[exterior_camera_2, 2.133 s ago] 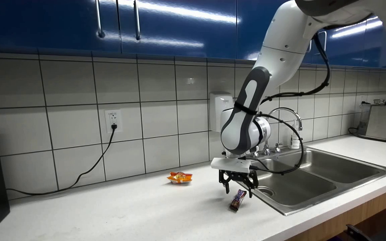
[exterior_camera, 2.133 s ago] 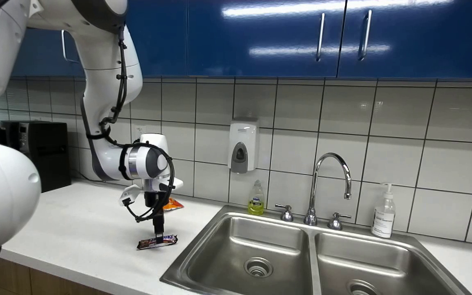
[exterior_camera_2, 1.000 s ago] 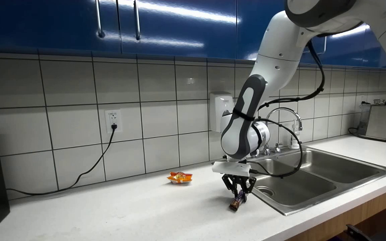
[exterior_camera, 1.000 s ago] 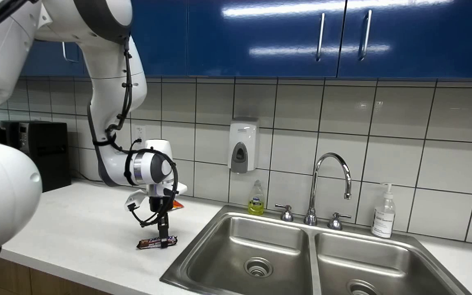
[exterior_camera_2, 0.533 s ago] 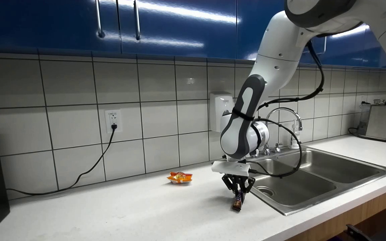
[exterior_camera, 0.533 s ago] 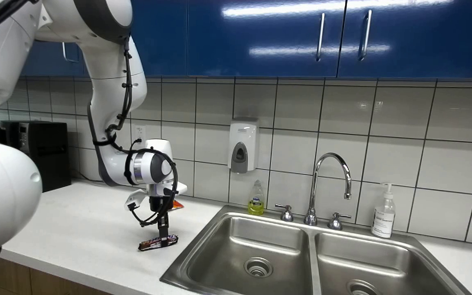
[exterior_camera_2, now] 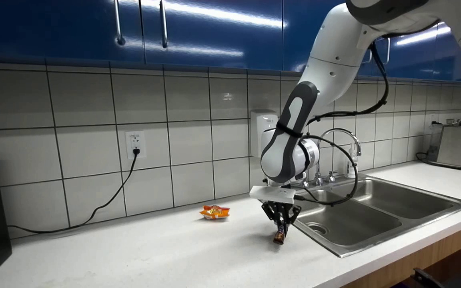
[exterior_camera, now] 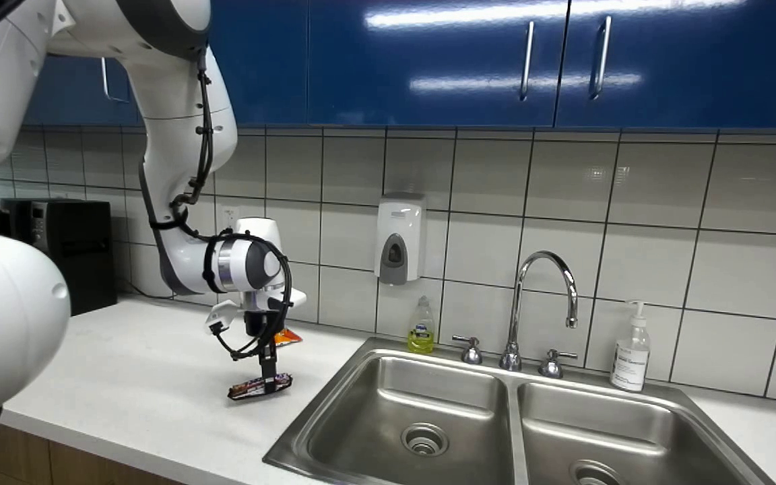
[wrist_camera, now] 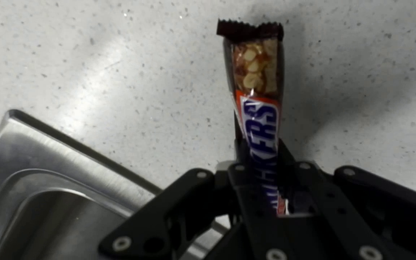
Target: Put the snack bar in the sink
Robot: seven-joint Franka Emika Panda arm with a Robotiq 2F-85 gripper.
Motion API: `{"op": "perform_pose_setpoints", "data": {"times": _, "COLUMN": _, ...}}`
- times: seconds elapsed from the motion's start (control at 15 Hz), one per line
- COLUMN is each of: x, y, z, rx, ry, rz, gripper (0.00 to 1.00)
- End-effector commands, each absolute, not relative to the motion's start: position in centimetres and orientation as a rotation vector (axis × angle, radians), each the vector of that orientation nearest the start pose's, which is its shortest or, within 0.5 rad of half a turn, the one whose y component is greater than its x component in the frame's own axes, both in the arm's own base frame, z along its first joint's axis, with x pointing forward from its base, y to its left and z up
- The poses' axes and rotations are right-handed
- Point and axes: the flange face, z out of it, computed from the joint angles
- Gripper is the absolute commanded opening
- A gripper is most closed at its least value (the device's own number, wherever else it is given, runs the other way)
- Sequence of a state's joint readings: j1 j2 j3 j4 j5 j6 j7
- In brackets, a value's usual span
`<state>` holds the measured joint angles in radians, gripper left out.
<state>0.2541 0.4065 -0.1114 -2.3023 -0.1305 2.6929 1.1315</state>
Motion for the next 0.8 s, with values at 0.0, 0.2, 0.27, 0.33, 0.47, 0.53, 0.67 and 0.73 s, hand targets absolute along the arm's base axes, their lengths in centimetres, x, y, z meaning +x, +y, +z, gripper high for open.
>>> {"op": "perform_pose_setpoints", "data": {"times": 0.0, "x": 51.4, "y": 8.1, "z": 20.6, "rx": -2.978, "ry": 1.271, "rz": -0.066, "gripper": 0.05}}
{"op": "perform_pose_setpoints", "data": {"times": 0.2, "x": 51.2, "y": 8.3, "z": 22.0, "rx": -3.051, "ry": 1.051, "rz": 0.017, "gripper": 0.05}}
{"op": "perform_pose_setpoints", "data": {"times": 0.27, "x": 51.1, "y": 8.4, "z": 22.3, "rx": -3.071, "ry": 0.962, "rz": 0.039, "gripper": 0.05}}
{"op": "perform_pose_setpoints", "data": {"times": 0.33, "x": 51.1, "y": 8.2, "z": 22.7, "rx": -3.079, "ry": 0.876, "rz": 0.04, "gripper": 0.05}}
{"op": "perform_pose_setpoints", "data": {"times": 0.47, "x": 51.1, "y": 7.2, "z": 23.1, "rx": -3.118, "ry": 0.701, "rz": 0.054, "gripper": 0.05}}
{"op": "perform_pose_setpoints", "data": {"times": 0.53, "x": 51.1, "y": 6.7, "z": 23.3, "rx": -3.131, "ry": 0.615, "rz": 0.062, "gripper": 0.05}}
{"op": "perform_pose_setpoints", "data": {"times": 0.67, "x": 51.1, "y": 5.4, "z": 23.5, "rx": -3.151, "ry": 0.442, "rz": 0.053, "gripper": 0.05}}
{"op": "perform_pose_setpoints", "data": {"times": 0.73, "x": 51.1, "y": 4.7, "z": 23.6, "rx": -3.165, "ry": 0.355, "rz": 0.044, "gripper": 0.05}}
